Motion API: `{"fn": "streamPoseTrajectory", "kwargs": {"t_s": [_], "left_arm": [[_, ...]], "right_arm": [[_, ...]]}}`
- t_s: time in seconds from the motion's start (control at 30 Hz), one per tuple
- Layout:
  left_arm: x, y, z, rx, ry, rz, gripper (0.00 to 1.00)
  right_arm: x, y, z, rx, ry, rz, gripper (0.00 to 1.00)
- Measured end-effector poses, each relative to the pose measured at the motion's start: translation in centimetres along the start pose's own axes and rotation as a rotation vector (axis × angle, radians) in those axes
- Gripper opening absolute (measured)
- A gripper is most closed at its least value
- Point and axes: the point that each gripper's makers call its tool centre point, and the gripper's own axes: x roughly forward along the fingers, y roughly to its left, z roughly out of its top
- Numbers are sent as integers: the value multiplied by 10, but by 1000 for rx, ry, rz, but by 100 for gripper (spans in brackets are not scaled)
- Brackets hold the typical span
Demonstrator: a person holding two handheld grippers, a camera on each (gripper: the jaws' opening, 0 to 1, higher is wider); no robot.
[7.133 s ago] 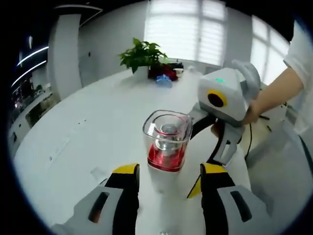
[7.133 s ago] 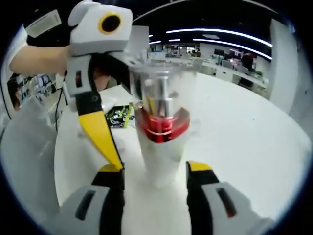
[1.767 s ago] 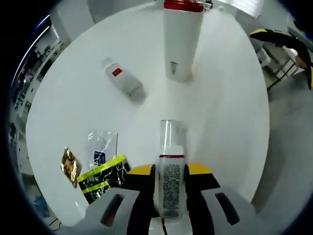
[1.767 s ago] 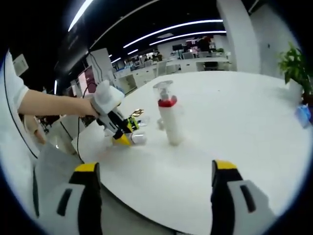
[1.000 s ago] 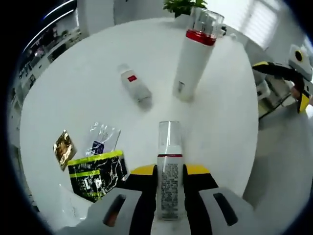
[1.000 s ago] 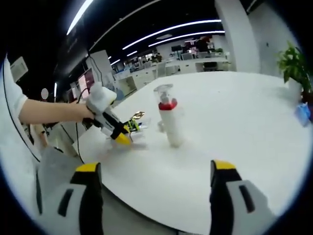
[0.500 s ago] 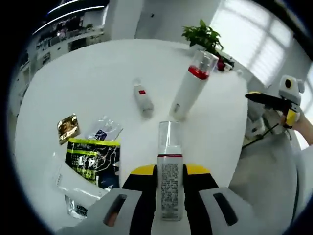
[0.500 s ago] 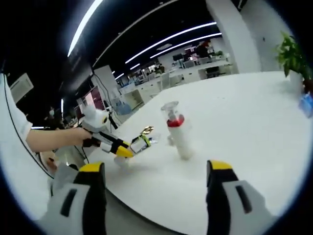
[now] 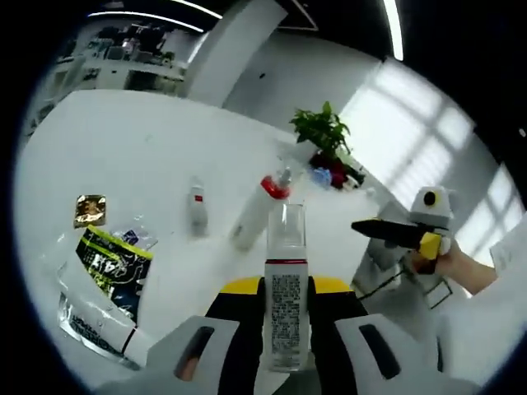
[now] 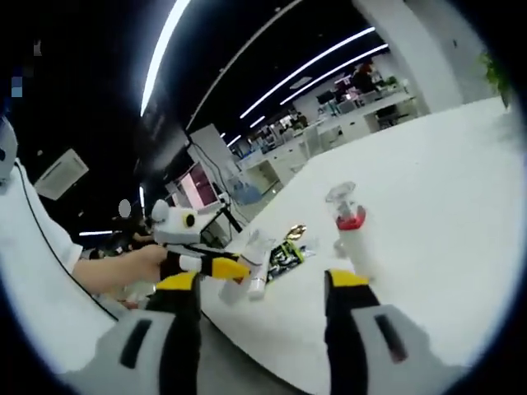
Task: Arrange the skincare products in the storage area until every visible bottle or jar stands upright without overlapping.
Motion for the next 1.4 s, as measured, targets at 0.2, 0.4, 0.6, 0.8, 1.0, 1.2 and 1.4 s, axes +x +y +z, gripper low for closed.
{"fn": "streamPoseTrajectory", "kwargs": {"t_s": [0.2,0.4,0.6,0.8,1.0,1.2,1.4], "left_arm": [[-2,-34,9,21,-58,-86,17],[-2,-61,17,49,-107,-163,17],[1,-76,17,72,-127,-211,17],[5,-83,16,58,-135,-239,17],[8,-89,13,64,-121,-256,17],[13,-95,15,94,-114,-270,18],[16,-91,11,247,-27,-220,21]], "right_arm": [[12,17,14,70,-50,82,59],[17,22,25,123,-95,120,55],[23,34,33,164,-131,171,49],[24,35,36,173,-151,181,34],[21,34,38,184,-170,178,25],[16,33,41,154,-208,165,21],[14,28,42,34,-202,102,21]]}}
